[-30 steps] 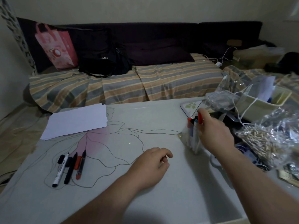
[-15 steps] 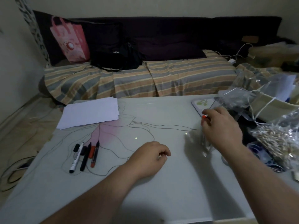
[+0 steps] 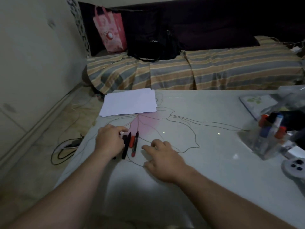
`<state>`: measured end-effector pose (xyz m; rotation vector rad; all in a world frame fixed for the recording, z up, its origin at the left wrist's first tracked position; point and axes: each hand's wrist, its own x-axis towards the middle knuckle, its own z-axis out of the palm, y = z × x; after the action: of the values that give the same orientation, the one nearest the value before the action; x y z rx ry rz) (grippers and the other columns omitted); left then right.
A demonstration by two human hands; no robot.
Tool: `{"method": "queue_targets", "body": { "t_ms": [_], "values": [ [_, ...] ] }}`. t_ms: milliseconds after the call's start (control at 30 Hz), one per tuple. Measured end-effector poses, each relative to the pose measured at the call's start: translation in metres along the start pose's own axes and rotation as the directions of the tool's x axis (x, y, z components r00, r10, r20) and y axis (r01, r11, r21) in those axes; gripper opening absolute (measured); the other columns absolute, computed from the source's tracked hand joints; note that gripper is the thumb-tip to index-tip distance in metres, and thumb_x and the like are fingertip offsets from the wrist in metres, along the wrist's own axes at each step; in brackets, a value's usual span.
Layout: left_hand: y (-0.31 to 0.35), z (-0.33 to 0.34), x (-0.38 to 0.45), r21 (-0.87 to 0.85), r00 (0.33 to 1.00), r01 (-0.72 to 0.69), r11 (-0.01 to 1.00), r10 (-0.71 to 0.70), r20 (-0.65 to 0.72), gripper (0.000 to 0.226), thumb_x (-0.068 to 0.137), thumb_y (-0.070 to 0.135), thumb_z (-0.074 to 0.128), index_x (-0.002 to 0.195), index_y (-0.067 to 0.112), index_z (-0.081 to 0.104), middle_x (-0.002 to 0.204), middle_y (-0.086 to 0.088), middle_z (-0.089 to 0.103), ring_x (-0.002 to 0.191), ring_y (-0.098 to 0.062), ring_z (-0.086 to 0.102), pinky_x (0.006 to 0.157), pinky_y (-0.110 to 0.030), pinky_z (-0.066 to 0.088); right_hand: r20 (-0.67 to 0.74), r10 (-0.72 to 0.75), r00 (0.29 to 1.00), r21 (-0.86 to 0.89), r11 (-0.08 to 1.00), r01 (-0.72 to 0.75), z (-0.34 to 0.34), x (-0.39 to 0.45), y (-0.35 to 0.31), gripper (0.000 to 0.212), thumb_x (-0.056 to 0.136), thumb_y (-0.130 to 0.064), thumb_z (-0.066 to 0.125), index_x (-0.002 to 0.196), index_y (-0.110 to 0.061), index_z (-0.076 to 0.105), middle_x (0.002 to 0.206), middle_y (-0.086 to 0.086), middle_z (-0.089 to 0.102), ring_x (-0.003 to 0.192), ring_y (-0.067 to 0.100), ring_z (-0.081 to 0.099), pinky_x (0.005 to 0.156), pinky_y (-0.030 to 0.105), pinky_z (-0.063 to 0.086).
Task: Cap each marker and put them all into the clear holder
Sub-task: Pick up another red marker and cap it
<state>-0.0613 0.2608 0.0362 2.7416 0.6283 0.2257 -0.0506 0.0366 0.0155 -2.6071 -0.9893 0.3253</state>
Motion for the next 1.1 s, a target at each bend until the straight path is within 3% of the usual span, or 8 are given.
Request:
{"method": "queue_targets", "body": {
  "t_ms": [100,200,333,500,733,833,967,1100],
  "values": [
    [-0.010,0.002,0.002,0.053,0.999,0.013,0.998,-0.015,0.034,0.055,0.089,0.006,0.050,0.121,0.046,0.068,0.123,-0.006,0.058,0.116,-0.033,0.047,0.096,-0.040,0.046,0.012,-0.006,1.000,-0.086,0.996,0.007,0.020,0.015,-0.025,0.062,0.094,-0.064,0.034,0.152,-0.048,0.017,0.164,0.004,0.018,0.142,0.035,0.024,0.108,0.058,0.033],
    [-0.008,0.008,0.002,0.067,0.998,0.001,0.998,-0.005,0.058,0.045,0.095,0.017,0.051,0.125,0.048,0.066,0.125,-0.004,0.055,0.119,-0.030,0.043,0.100,-0.040,0.040,0.040,0.033,0.999,-0.146,0.989,-0.026,0.030,0.027,-0.030,0.061,0.094,-0.070,0.025,0.152,-0.053,0.017,0.167,0.005,0.014,0.143,0.039,0.020,0.107,0.062,0.026],
    [0.002,0.015,0.003,0.136,0.995,-0.002,0.991,-0.011,0.096,0.039,0.096,0.030,0.050,0.129,0.047,0.063,0.130,-0.006,0.054,0.121,-0.032,0.043,0.101,-0.041,0.041,-0.001,0.056,0.998,-0.200,0.978,-0.055,0.026,0.033,-0.026,0.050,0.099,-0.060,0.031,0.144,-0.040,0.041,0.149,0.004,0.039,0.128,0.035,0.034,0.096,0.055,0.036],
    [0.020,0.021,0.004,0.302,0.993,-0.009,0.953,-0.028,0.117,0.034,0.097,0.043,0.049,0.127,0.044,0.065,0.124,-0.005,0.055,0.119,-0.032,0.044,0.095,-0.042,0.037,-0.146,0.144,0.979,-0.184,0.968,-0.170,0.011,0.024,-0.003,0.031,0.100,-0.026,0.049,0.124,-0.014,0.064,0.117,0.009,0.055,0.102,0.034,0.058,0.079,0.041,0.048],
    [0.039,0.032,0.000,0.258,0.987,-0.116,0.959,0.081,0.141,0.025,0.092,0.045,0.062,0.117,0.047,0.067,0.112,0.012,0.072,0.111,-0.024,0.049,0.087,-0.039,0.032,-0.089,0.345,0.934,-0.046,0.936,-0.350,-0.019,-0.007,0.052,0.020,0.096,-0.025,0.052,0.110,-0.013,0.057,0.112,0.015,0.063,0.104,0.037,0.063,0.076,0.037,0.048],
    [0.050,0.039,-0.004,0.148,0.976,-0.162,0.976,0.136,0.172,0.034,0.086,0.043,0.071,0.120,0.036,0.069,0.114,0.007,0.074,0.111,-0.024,0.061,0.094,-0.034,0.042,-0.038,0.431,0.901,0.052,0.902,-0.429,-0.031,-0.022,0.069,0.018,0.092,-0.028,0.058,0.102,-0.016,0.049,0.108,0.015,0.065,0.097,0.036,0.062,0.071,0.035,0.047],
    [0.070,0.048,-0.011,0.022,0.937,-0.192,0.981,0.177,0.300,0.034,0.079,0.038,0.080,0.111,0.027,0.075,0.106,0.002,0.075,0.100,-0.023,0.068,0.090,-0.035,0.055,-0.015,0.491,0.871,0.194,0.856,-0.479,-0.047,-0.045,0.086,0.047,0.089,-0.031,0.067,0.128,-0.016,0.044,0.116,0.014,0.063,0.101,0.034,0.064,0.080,0.040,0.056],
    [0.087,0.053,-0.019,-0.092,0.933,-0.251,0.964,0.266,0.242,0.016,0.085,0.033,0.073,0.101,0.033,0.074,0.104,0.005,0.074,0.099,-0.020,0.067,0.086,-0.032,0.054,0.026,0.525,0.851,0.466,0.747,-0.475,-0.059,-0.066,0.101,0.037,0.093,-0.013,0.057,0.127,-0.026,0.057,0.112,0.012,0.063,0.086,0.031,0.071,0.073,0.048,0.063]
  ]
}}
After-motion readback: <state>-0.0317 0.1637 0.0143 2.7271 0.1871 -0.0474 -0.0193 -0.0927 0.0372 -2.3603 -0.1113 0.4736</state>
